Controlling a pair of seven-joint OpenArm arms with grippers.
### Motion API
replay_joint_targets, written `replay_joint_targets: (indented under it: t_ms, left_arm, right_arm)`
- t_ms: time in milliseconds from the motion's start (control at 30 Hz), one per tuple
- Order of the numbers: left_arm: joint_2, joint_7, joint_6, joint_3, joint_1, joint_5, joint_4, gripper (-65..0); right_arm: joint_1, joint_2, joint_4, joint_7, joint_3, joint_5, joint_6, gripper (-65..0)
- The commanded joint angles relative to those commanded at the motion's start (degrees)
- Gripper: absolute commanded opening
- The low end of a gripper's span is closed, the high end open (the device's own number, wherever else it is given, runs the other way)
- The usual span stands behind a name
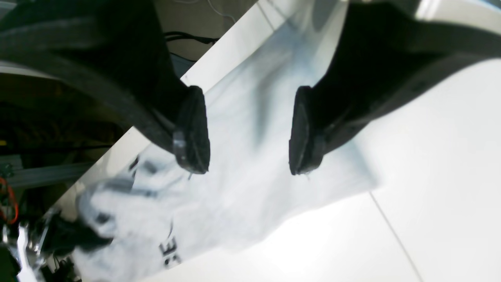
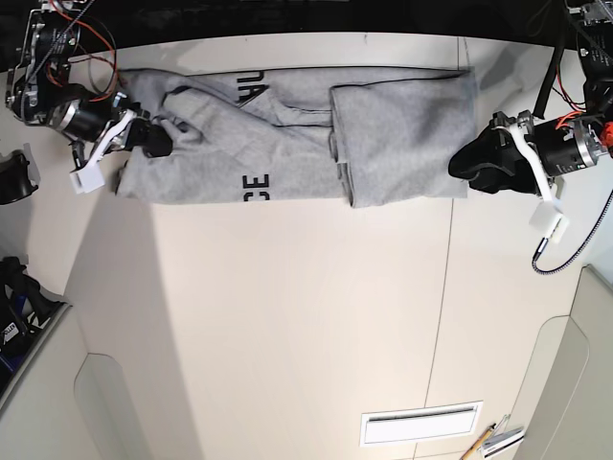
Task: Fold the T-shirt properly
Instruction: 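Grip the collar end with the right gripper and bring both grippers together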
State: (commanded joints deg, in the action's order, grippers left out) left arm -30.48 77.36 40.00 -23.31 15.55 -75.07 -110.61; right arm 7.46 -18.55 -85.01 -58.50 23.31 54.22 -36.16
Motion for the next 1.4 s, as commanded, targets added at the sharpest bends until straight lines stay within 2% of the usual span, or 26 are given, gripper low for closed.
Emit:
replay_joint_targets:
  t_ms: [133,233,333,433,533,600,667,767,900,1100,1200,1400]
  left_arm:
    - [0.1,-0.6,0.0,-0.3,4.5,-0.2,0.2,-28.9]
    - [1.5,-2.3,0.0,-0.3,8.4,-0.1,0.9,-28.9]
    - [4.8,-2.4,0.0,-0.3,10.8,0.4,1.7,-28.9]
    - [8.4,-2.6,0.0,-0.3,11.4,1.6,3.5,-28.9]
    - [11.5,-4.4,0.0,0.1,11.4,3.1,6.6,-28.9]
    - [12.6,-5.9,0.0,1.8,11.1,4.5,9.1,-28.9]
    - [12.7,-8.3,0.0,4.9,11.1,6.5,10.8,-28.9]
    - [12.7,-12.5,0.0,10.3,11.0,12.3,11.2,-28.9]
    - [12.7,-16.3,0.0,16.2,10.8,20.0,11.2,-28.9]
    - [12.7,-17.2,0.0,18.5,7.7,23.5,11.2,-28.9]
    - [12.7,-17.2,0.0,18.5,6.5,23.7,11.3,-28.9]
    - [12.7,-17.9,0.0,18.5,6.2,23.7,13.9,-28.9]
  right_arm:
    - [-2.3,-6.0,0.0,0.0,0.8,0.0,0.33,-65.0]
    - [-5.2,-9.3,0.0,-0.1,0.9,0.0,0.35,-65.0]
    - [-9.1,-10.5,0.0,-1.0,0.9,0.0,0.9,-65.0]
    - [-13.0,-9.9,0.0,-3.6,0.8,3.5,0.79,-65.0]
    - [-15.8,-8.0,-1.0,-4.6,0.7,4.0,0.79,-65.0]
    - [-16.6,-5.4,-3.0,-5.2,0.4,4.1,0.79,-65.0]
    - [-16.3,-2.4,-6.3,-5.6,-0.4,3.7,0.81,-65.0]
    - [-16.3,2.1,-10.8,-6.0,-3.6,2.3,0.83,-65.0]
    - [-15.8,8.0,-15.5,-5.9,-11.1,-1.3,1.46,-65.0]
    - [-11.0,17.0,-16.1,-5.0,-25.5,-7.2,1.9,-65.0]
    - [-7.3,18.8,-16.1,-2.7,-31.1,-10.2,1.95,-65.0]
    - [-4.9,18.9,-16.1,-1.7,-39.7,-14.0,2.16,-65.0]
